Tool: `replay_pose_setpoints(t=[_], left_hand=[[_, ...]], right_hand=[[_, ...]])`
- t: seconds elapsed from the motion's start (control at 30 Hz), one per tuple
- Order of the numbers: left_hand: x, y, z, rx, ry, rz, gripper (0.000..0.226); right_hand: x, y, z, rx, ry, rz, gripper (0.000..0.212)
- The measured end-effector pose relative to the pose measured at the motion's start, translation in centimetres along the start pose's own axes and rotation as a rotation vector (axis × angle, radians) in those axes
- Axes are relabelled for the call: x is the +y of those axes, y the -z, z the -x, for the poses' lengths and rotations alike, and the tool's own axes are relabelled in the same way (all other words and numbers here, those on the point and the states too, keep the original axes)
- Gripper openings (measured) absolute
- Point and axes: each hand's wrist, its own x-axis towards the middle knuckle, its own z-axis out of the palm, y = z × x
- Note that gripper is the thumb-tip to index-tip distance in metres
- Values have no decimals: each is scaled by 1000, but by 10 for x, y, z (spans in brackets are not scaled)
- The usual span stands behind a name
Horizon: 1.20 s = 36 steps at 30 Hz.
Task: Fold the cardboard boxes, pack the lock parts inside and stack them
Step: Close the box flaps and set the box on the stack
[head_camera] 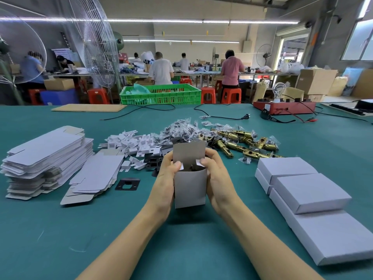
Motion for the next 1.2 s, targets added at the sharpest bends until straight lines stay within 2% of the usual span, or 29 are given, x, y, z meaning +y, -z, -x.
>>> replay_pose_setpoints(t=[0.07,0.17,0.33,0.5,0.7,0.8,0.83,0.97,1.2], left_hand=[[0,0,-1,18,-9,-32,28],[1,2,-2,29,-33,-70,25],[-1,5,3,-8,-116,-117,21],[6,4,7,-34,-126,-87,21],[8,0,13,-19,-172,-103,22],[10,-3,14,-1,-171,-88,55],[11,-3,14,12,-171,-91,60],[12,-3,11,55,-174,-92,37],[-3,-6,17,151,-326,-310,34]], right_hand=[[-4,-3,0,23,36,-2,29],[-6,-10,4,154,114,13,33],[1,-17,13,302,272,152,36],[5,-20,17,312,358,180,24],[11,-18,21,261,443,237,20],[12,-18,22,253,497,297,27],[12,-18,21,254,503,306,28],[13,-18,21,261,481,311,29],[19,-16,23,263,508,444,26]])
